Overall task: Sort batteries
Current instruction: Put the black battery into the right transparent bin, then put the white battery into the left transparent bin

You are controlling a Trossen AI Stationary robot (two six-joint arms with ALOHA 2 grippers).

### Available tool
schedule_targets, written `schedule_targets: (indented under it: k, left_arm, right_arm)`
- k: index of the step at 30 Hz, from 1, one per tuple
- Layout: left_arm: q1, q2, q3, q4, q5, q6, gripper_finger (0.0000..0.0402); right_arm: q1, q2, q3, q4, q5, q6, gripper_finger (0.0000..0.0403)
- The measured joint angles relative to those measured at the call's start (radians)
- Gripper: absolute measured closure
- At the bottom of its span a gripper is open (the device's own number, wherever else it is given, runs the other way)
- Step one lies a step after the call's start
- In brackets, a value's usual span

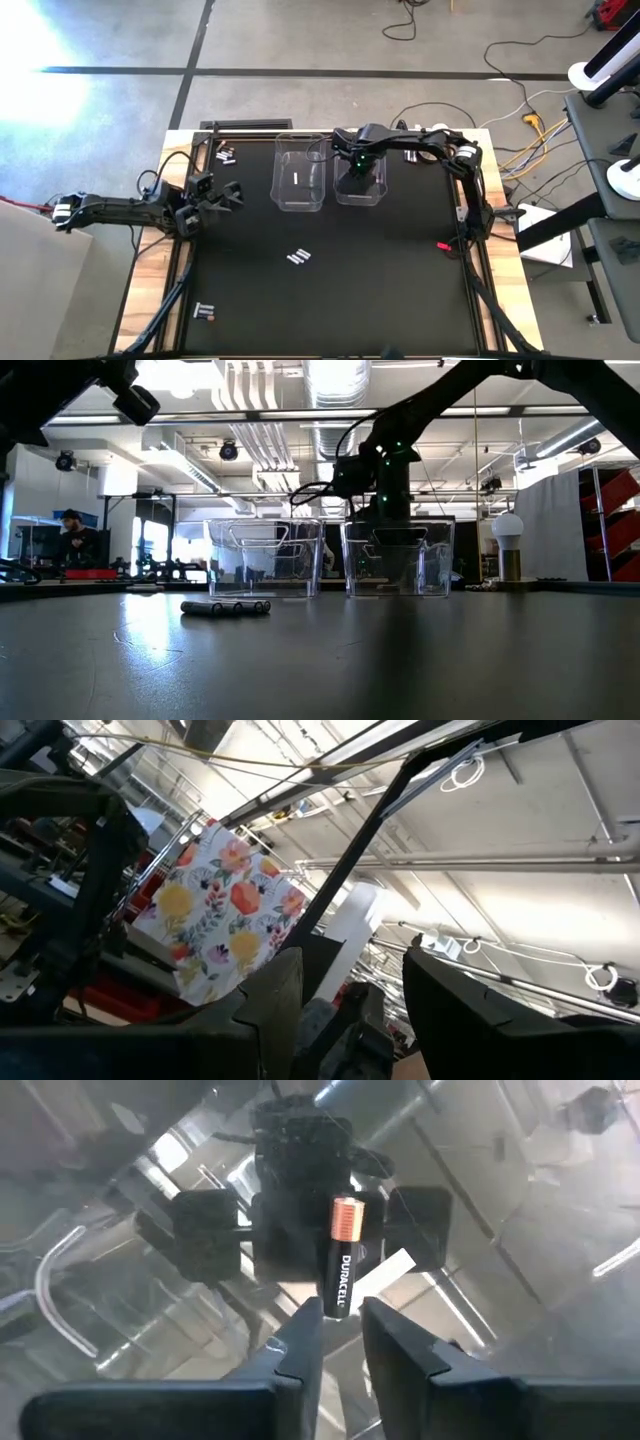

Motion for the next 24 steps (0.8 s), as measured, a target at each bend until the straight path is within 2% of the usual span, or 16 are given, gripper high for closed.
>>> schedule_targets:
  k: [6,10,14,17,20,24]
  left_arm:
    - [0.0,-0.016,0.0,0.002,0.035,-0.008,0.0246]
    - [0.0,-0.028,0.0,0.036,0.117,0.012,0.0246]
    - [0.0,-0.041,0.002,0.055,0.122,0.014,0.0246]
    - [-0.001,-0.034,0.002,0.049,0.125,0.0,0.0246]
    - [-0.004,-0.018,0.001,0.043,0.187,-0.008,0.0246]
    - [-0.005,0.006,0.001,0.035,0.268,-0.008,0.0246]
  right_arm:
    - [0.004,-0.039,0.068,-0.065,0.0,-0.006,0.0276]
    - [0.069,-0.124,0.147,-0.086,0.016,-0.053,0.025]
    - [0.225,-0.234,0.169,0.055,0.039,-0.081,0.0246]
    - [0.373,-0.283,0.165,0.203,0.102,-0.084,0.0255]
    - [0.523,-0.278,0.166,0.31,0.211,-0.046,0.0268]
    - [0.676,-0.185,0.165,0.364,0.311,0.03,0.0276]
